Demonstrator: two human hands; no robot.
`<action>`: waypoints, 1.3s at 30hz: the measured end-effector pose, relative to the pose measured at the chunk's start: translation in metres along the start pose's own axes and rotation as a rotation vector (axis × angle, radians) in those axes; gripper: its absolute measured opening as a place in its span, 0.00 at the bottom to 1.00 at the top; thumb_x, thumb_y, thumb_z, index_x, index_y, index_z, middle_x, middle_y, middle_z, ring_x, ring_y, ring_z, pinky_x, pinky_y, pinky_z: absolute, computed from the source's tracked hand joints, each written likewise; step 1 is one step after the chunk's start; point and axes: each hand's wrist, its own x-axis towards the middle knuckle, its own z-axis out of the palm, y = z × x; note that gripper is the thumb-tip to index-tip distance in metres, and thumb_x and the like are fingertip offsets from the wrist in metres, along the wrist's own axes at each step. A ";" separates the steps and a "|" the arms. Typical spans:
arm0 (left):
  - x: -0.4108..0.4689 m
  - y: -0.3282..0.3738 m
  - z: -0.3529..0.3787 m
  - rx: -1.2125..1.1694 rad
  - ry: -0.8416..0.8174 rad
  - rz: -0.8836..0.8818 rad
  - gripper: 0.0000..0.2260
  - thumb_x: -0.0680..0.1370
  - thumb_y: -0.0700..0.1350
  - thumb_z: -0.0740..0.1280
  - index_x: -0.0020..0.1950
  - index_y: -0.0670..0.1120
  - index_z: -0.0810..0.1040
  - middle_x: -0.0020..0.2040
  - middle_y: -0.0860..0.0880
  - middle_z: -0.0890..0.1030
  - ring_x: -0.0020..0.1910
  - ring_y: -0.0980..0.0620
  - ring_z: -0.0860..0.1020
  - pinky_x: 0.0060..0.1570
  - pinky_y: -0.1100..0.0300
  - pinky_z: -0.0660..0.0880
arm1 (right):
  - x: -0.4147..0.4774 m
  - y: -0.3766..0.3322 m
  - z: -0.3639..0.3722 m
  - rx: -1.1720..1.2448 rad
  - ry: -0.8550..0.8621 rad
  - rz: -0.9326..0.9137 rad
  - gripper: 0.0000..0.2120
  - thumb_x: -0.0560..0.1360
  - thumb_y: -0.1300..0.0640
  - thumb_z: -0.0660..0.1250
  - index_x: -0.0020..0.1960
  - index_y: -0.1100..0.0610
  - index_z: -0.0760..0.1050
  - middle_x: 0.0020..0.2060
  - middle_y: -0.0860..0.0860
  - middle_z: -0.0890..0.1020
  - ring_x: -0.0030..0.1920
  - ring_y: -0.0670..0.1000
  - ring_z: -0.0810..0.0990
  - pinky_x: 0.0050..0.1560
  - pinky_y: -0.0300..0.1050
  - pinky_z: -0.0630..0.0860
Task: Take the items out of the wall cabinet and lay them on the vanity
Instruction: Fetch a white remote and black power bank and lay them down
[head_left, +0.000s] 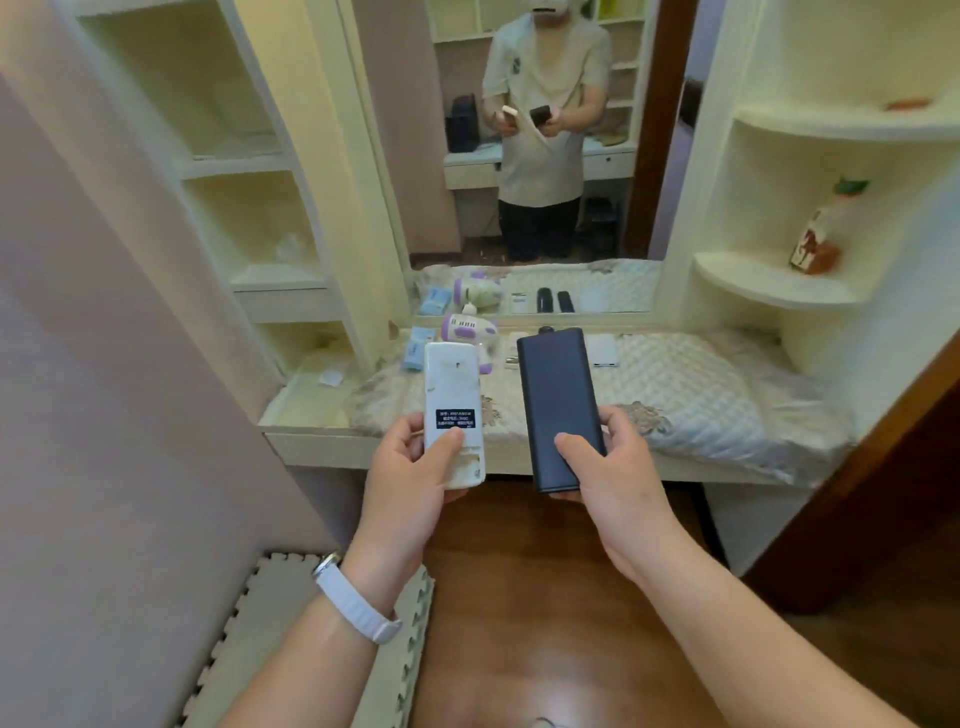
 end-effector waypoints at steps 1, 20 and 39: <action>0.019 -0.004 0.010 -0.008 -0.022 -0.013 0.08 0.78 0.43 0.67 0.57 0.49 0.75 0.49 0.51 0.86 0.45 0.53 0.84 0.34 0.61 0.78 | 0.016 0.000 -0.004 -0.021 0.028 0.016 0.11 0.78 0.57 0.66 0.57 0.46 0.70 0.53 0.50 0.80 0.51 0.52 0.82 0.51 0.55 0.82; 0.204 -0.025 0.212 0.065 -0.401 -0.104 0.06 0.79 0.43 0.66 0.56 0.49 0.76 0.48 0.52 0.85 0.43 0.53 0.84 0.39 0.56 0.80 | 0.180 -0.017 -0.134 -0.128 0.437 0.062 0.12 0.79 0.57 0.65 0.60 0.48 0.68 0.51 0.46 0.79 0.48 0.46 0.81 0.39 0.37 0.78; 0.296 -0.055 0.369 0.130 -0.067 -0.211 0.05 0.78 0.41 0.66 0.54 0.47 0.77 0.47 0.49 0.85 0.43 0.49 0.83 0.36 0.59 0.77 | 0.383 0.023 -0.272 -0.119 0.093 0.223 0.13 0.78 0.60 0.65 0.60 0.53 0.69 0.51 0.51 0.79 0.47 0.52 0.82 0.37 0.44 0.81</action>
